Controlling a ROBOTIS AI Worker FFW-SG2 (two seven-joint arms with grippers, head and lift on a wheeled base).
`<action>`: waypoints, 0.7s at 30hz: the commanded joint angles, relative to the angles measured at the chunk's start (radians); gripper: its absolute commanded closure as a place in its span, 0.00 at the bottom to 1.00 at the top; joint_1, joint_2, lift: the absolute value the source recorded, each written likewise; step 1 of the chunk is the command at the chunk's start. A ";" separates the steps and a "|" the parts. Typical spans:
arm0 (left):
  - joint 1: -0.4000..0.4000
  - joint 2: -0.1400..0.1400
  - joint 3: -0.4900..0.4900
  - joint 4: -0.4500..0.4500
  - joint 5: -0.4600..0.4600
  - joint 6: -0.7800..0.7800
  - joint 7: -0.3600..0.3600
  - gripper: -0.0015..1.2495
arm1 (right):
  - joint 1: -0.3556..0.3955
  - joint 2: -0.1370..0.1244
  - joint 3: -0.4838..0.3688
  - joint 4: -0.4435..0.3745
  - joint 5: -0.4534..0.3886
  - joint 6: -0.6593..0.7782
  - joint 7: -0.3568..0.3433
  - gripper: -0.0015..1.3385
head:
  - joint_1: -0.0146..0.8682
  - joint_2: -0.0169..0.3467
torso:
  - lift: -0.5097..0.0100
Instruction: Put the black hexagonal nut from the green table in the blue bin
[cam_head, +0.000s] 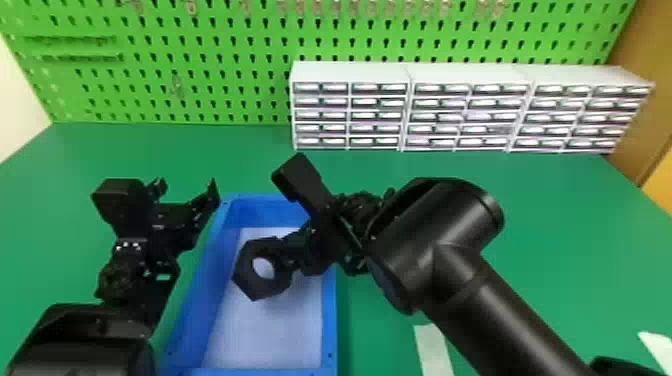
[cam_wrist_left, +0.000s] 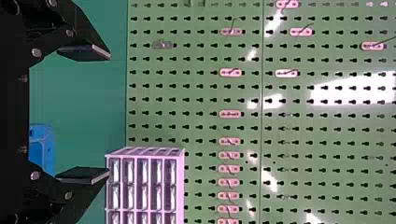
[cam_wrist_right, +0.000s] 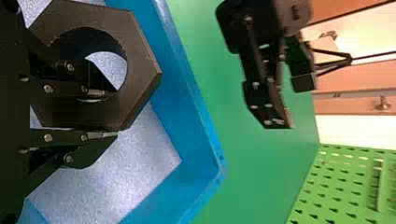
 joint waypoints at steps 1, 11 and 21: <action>0.000 0.000 0.000 0.000 0.002 -0.001 0.000 0.30 | -0.002 0.005 0.008 0.064 -0.020 -0.037 0.000 0.79 | 0.79 0.19 | 0.79; -0.002 0.000 0.000 0.002 0.000 0.000 0.000 0.30 | -0.010 0.008 0.029 0.130 -0.036 -0.073 -0.001 0.79 | 0.79 0.19 | 0.79; -0.002 0.000 0.000 0.002 0.002 0.000 0.000 0.30 | -0.012 0.008 0.035 0.132 -0.040 -0.073 -0.001 0.79 | 0.79 0.19 | 0.79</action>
